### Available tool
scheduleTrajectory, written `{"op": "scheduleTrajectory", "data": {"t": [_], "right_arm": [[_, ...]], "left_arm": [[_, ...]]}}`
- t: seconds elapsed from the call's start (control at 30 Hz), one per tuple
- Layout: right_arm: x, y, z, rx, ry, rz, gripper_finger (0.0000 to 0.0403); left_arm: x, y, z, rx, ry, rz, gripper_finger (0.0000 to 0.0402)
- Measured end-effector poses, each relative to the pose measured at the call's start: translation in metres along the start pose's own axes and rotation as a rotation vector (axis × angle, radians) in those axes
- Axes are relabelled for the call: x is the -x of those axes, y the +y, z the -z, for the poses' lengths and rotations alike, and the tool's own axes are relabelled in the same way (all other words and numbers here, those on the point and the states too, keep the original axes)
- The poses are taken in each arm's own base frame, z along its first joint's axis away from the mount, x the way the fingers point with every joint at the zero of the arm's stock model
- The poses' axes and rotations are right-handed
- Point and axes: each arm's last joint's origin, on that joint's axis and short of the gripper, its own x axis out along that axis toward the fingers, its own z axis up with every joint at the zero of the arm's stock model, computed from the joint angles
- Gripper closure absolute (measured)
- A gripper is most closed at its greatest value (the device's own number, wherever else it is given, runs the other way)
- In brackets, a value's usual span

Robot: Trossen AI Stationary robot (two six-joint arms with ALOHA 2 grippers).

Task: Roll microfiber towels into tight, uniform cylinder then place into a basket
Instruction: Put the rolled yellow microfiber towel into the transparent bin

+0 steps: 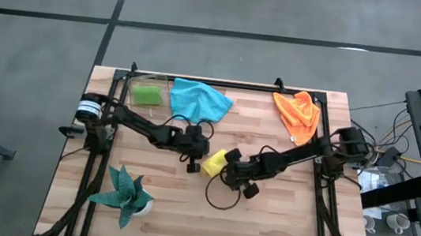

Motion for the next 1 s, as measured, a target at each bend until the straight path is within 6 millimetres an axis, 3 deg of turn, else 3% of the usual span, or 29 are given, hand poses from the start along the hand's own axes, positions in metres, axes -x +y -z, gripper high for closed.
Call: {"op": "scheduleTrajectory", "data": {"t": [0.43,1.0], "right_arm": [[-0.005,-0.033,0.021,-0.08,0.071,0.099,0.0394],[-0.005,-0.042,0.021,-0.067,0.075,0.194,0.0394]], "left_arm": [[0.004,-0.014,0.002,0.016,0.032,0.234,0.0402],[0.008,-0.029,0.0,-0.015,0.022,0.38,0.0402]]}}
